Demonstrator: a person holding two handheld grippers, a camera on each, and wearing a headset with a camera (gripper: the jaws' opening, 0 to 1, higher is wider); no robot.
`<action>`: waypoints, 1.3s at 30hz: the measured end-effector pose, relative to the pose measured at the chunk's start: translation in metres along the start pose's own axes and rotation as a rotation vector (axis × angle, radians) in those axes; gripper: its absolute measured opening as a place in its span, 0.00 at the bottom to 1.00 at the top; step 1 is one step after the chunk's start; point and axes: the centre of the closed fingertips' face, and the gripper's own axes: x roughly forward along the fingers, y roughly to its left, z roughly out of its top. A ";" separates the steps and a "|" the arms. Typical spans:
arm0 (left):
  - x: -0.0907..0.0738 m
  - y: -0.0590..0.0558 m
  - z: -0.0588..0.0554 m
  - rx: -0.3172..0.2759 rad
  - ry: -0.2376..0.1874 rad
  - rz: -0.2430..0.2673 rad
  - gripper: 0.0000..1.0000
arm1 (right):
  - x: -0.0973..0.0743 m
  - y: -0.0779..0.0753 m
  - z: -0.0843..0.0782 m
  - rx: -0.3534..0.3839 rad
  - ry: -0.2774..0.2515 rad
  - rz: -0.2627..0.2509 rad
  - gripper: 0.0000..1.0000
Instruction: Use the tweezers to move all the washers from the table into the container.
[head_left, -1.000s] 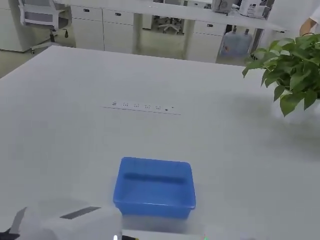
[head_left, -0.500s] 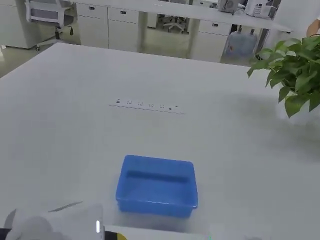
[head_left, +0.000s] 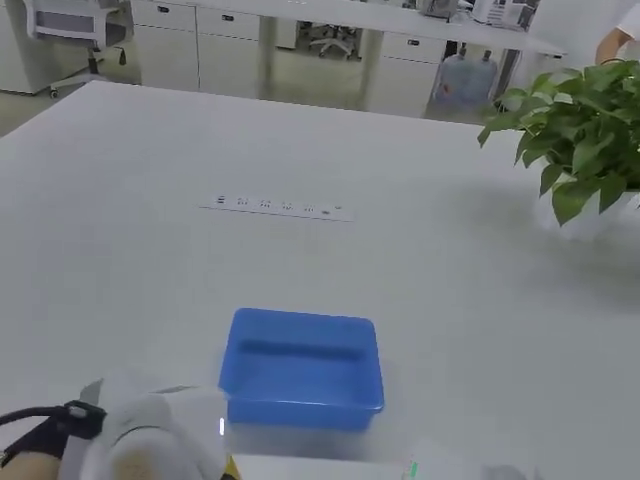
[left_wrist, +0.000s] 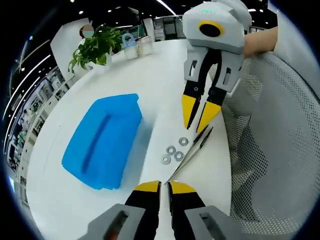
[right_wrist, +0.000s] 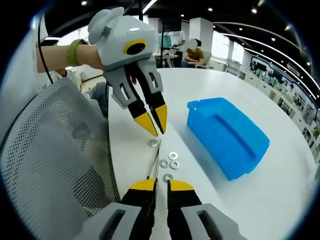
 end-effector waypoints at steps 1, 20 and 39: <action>0.002 0.000 0.000 0.006 -0.004 -0.009 0.02 | 0.000 -0.001 -0.001 0.002 0.001 -0.002 0.04; 0.002 -0.008 0.008 0.083 -0.033 -0.086 0.00 | 0.002 0.005 -0.001 0.030 -0.004 0.021 0.10; 0.016 -0.019 0.012 0.252 0.004 -0.141 0.00 | 0.002 0.005 -0.002 0.027 0.001 0.028 0.10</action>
